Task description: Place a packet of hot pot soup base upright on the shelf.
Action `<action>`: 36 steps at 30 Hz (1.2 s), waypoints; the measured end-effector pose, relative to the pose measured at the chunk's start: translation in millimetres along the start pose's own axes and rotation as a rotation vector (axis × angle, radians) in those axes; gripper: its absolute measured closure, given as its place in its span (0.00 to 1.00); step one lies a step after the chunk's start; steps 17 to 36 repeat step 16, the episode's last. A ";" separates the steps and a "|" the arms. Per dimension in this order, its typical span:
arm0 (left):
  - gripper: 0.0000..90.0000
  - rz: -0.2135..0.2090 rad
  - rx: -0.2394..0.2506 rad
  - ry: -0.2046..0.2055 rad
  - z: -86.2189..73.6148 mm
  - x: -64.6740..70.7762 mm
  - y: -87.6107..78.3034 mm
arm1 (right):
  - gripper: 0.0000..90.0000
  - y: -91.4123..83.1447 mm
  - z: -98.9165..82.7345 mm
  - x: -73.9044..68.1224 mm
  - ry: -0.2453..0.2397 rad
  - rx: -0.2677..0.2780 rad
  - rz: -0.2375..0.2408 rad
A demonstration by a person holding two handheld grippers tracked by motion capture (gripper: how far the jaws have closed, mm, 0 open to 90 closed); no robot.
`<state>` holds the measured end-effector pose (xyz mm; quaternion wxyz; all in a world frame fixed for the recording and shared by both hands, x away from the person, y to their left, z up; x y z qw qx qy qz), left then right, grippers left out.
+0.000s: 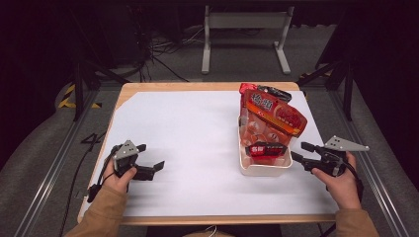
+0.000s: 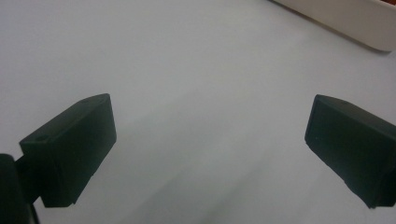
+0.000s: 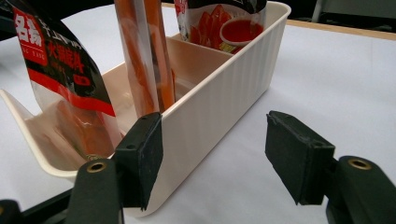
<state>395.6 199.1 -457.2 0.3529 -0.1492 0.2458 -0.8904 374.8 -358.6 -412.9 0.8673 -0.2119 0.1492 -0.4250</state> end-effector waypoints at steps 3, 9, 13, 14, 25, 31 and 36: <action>0.03 0.020 -0.004 0.000 -1.0 -2.3 0.3 | 0.40 1.0 -1.6 0.6 0.009 0.001 -0.003; 0.03 0.015 -0.004 -0.020 -1.5 -4.1 0.4 | 0.39 2.9 -5.0 2.1 0.010 -0.010 -0.008; 0.03 0.021 -0.015 -0.019 -1.8 -4.4 -0.4 | 0.39 2.8 -5.1 1.8 0.010 -0.012 -0.009; 0.03 0.023 -0.018 -0.020 -1.9 -4.6 -0.6 | 0.39 2.6 -5.1 1.8 0.010 -0.013 -0.008; 0.03 0.029 -0.021 -0.019 -1.9 -5.0 -1.0 | 0.40 2.2 -5.1 1.6 0.013 -0.015 -0.005; 0.03 0.029 -0.021 -0.019 -1.9 -5.0 -1.0 | 0.40 2.2 -5.1 1.6 0.013 -0.015 -0.005; 0.03 0.029 -0.021 -0.019 -1.9 -5.0 -1.0 | 0.40 2.2 -5.1 1.6 0.013 -0.015 -0.005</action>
Point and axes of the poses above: each handheld gripper's, and its own axes: y roughly forward along the jaws, z roughly out of its top, x roughly to its right, the point moved 3 cm from there along y, roughly forward along the jaws, and after that the axes turned 3 degrees about -x, right-handed, at the moved point
